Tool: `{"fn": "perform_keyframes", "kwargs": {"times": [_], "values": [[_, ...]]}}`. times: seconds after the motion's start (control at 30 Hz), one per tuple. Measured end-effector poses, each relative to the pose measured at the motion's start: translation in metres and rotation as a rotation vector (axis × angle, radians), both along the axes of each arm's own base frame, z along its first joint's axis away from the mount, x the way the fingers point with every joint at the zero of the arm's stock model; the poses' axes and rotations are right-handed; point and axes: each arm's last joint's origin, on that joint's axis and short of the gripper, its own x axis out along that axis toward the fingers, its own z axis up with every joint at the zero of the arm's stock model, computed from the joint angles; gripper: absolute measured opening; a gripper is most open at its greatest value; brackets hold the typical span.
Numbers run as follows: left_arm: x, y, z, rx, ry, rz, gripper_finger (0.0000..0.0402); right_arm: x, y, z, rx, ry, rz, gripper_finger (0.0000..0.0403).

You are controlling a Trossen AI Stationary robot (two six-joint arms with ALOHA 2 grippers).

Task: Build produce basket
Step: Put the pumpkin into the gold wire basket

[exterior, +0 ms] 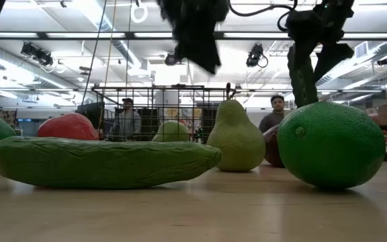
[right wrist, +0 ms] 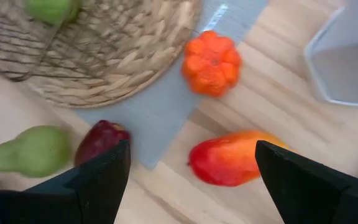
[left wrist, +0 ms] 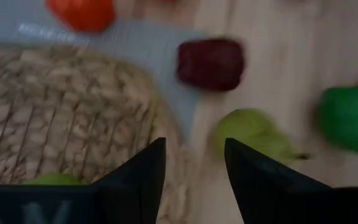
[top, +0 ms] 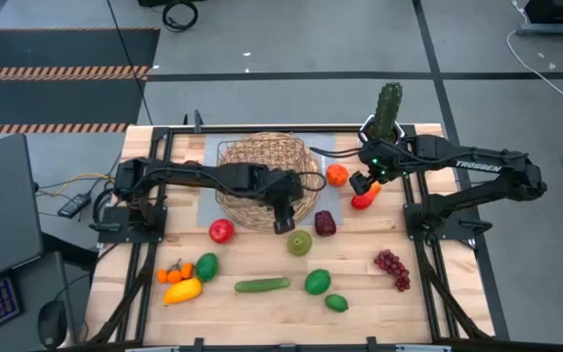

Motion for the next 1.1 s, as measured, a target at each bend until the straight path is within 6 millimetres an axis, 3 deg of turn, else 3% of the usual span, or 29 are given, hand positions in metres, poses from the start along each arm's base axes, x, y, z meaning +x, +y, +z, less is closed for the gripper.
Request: {"fn": "perform_keyframes", "kwargs": {"times": [0.2, 0.33, 0.5, 0.63, 0.83, 1.1], "values": [[0.006, -0.006, 0.077, -0.007, -0.224, -0.025, 0.0172, -0.003, 0.000, -0.006, -0.036, 0.115, 0.055, 0.0348], [0.000, 0.001, 0.130, 0.005, -0.387, 0.000, 0.0172, -0.002, 0.001, -0.009, -0.018, 0.164, 0.143, 0.0348], [-0.016, 0.014, 0.178, 0.014, -0.521, 0.031, 0.0172, 0.005, 0.000, -0.015, -0.005, 0.200, 0.169, 0.0348], [-0.034, 0.024, 0.193, 0.044, -0.475, 0.040, 0.0172, 0.016, -0.003, -0.020, -0.022, 0.187, 0.136, 0.0348], [-0.061, 0.035, 0.193, 0.063, -0.310, 0.063, 0.0172, 0.042, -0.013, -0.029, -0.109, 0.131, 0.177, 0.0348], [-0.098, 0.027, 0.200, 0.091, -0.201, 0.125, 0.0172, 0.067, -0.038, -0.052, -0.151, 0.172, 0.230, 0.0348]]}}
